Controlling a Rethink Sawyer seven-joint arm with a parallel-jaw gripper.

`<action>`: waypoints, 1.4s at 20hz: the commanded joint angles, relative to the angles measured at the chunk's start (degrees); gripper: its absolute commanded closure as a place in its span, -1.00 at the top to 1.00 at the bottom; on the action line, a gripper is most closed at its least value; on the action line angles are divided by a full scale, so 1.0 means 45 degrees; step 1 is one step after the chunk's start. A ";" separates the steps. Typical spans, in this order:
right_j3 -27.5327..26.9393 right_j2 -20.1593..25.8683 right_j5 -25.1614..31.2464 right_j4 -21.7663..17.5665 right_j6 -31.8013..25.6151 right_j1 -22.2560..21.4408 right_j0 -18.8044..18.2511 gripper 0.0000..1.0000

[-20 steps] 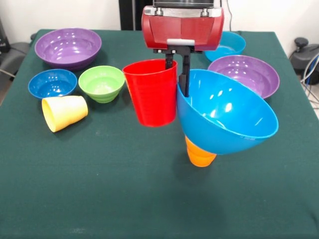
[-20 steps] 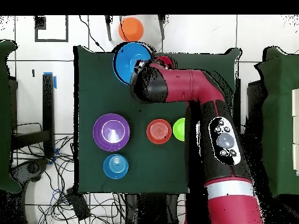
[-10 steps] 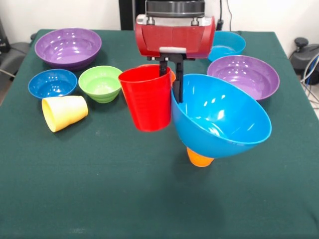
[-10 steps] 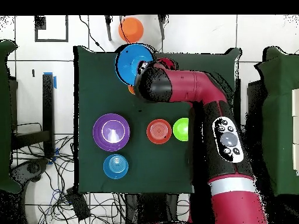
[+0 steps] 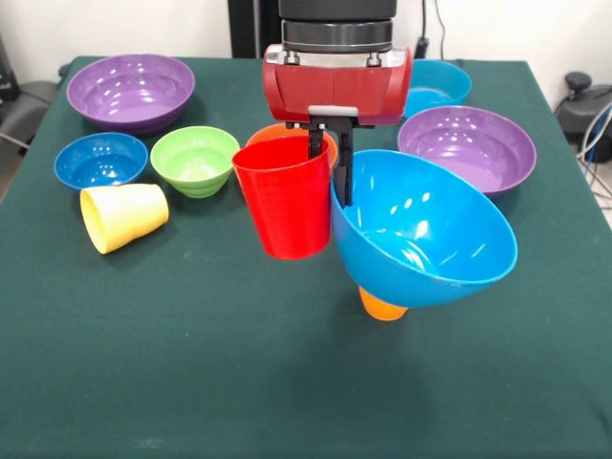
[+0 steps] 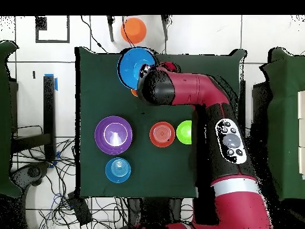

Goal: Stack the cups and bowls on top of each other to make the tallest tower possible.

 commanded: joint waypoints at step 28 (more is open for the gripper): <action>0.3160 -0.0051 0.0180 -0.0122 0.0508 -0.1557 -0.0459 -1.00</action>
